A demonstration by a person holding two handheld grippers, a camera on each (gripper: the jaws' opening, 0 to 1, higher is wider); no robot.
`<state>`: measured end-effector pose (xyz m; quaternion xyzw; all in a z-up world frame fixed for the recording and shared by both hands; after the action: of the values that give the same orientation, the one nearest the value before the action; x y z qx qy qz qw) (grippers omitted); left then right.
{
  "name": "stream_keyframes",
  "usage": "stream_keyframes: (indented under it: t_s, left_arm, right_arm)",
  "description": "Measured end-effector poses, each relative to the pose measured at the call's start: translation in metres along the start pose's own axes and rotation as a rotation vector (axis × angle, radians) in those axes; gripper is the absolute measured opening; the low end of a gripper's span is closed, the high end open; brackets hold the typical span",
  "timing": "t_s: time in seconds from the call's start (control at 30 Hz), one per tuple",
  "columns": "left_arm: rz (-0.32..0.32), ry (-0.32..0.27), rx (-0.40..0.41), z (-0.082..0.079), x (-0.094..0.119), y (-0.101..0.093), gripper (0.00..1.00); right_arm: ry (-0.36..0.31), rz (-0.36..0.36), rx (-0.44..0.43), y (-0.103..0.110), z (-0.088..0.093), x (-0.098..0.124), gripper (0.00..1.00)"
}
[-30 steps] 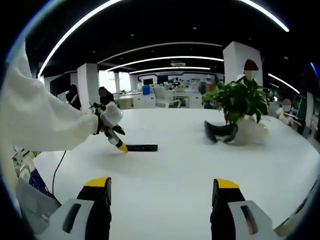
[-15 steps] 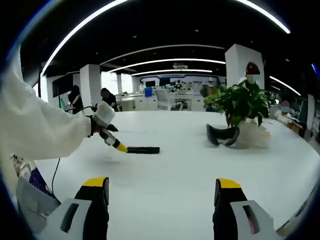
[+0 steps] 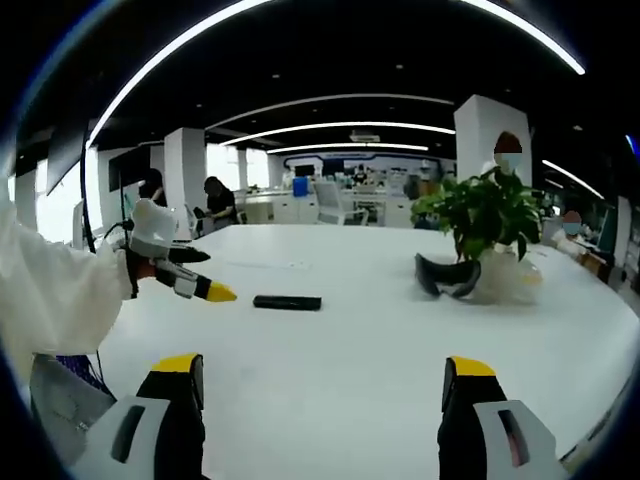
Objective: Press the specified remote control buttons in sequence, fully releasing each button before pressing the next.
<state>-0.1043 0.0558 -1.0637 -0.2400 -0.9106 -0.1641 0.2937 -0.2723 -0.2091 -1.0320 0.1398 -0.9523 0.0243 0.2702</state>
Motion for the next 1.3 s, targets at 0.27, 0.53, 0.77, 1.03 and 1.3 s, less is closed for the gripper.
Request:
stream_keyframes:
  t_s: [0.27, 0.53, 0.77, 1.03, 1.3]
  left_arm:
    - [-0.048, -0.076, 0.119, 0.015, 0.061, 0.005, 1.00]
    - [-0.096, -0.122, 0.165, 0.026, 0.104, -0.009, 1.00]
    - [-0.139, -0.138, 0.269, 0.062, 0.134, -0.010, 1.00]
    - [-0.198, -0.139, 0.260, 0.080, 0.151, -0.025, 1.00]
    - [-0.204, -0.137, 0.315, 0.091, 0.144, -0.037, 1.00]
  right_arm:
    - [-0.005, 0.006, -0.013, -0.005, -0.002, 0.003, 0.99]
    - [0.008, 0.038, 0.040, -0.006, 0.001, 0.007, 0.99]
    - [-0.014, 0.082, 0.029, -0.016, 0.001, 0.012, 0.98]
    - [0.009, 0.087, 0.026, -0.020, 0.003, 0.008, 0.98]
    - [0.026, 0.127, 0.056, -0.023, 0.006, 0.007, 0.96]
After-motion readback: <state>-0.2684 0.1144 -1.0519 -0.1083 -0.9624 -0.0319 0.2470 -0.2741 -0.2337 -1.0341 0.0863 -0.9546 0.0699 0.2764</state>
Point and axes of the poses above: the point that each gripper's makers call its tool centre point, and the gripper's own axes: x roughly backward along the fingers, y roughly to its left, z roughly out of its underside, the point moved 5 cm from there along x, roughly backward along the fingers, and after that the axes turned 10 degrees about y, right-handed, at the moved point
